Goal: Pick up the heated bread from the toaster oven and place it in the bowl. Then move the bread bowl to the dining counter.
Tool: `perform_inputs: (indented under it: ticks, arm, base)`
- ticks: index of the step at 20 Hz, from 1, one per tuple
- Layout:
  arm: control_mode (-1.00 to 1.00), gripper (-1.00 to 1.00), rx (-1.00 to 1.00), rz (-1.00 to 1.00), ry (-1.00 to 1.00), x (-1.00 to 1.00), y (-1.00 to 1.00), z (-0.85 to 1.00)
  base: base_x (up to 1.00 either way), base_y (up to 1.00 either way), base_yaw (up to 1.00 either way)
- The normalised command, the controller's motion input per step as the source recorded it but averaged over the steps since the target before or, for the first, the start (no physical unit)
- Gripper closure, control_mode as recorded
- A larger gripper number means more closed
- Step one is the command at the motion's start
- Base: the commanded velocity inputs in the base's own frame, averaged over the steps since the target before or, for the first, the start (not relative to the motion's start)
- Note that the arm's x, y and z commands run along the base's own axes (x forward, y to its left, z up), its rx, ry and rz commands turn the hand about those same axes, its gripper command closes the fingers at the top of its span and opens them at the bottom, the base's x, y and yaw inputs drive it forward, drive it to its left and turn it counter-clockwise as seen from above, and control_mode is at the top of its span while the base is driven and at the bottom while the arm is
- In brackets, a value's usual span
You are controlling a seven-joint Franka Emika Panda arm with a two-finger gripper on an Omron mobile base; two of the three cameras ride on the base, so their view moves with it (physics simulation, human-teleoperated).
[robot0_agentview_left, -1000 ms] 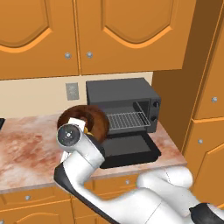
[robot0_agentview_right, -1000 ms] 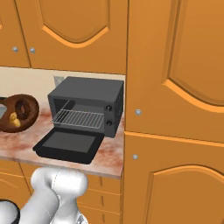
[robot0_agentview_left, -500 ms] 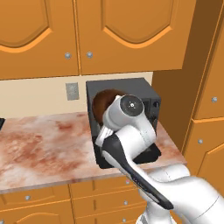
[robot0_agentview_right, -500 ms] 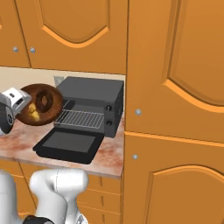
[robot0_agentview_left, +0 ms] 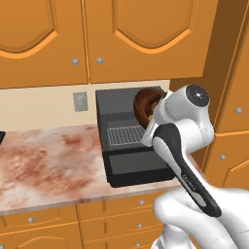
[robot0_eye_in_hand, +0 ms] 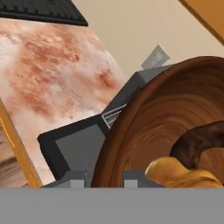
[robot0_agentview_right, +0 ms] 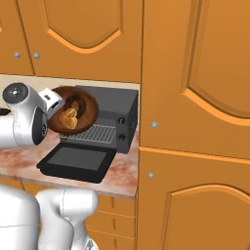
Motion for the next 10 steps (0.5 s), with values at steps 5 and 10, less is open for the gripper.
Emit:
perform_inputs:
  ticks: [5,10]
  arm:
    - [1.00,1.00,0.00,-0.01,0.03,0.03,0.00,0.00]
    - [1.00,1.00,0.00,0.00,0.00,0.00,0.00,0.00]
  base:
    - [-0.16,-0.09,0.02]
    - [-1.00,-0.61,0.60]
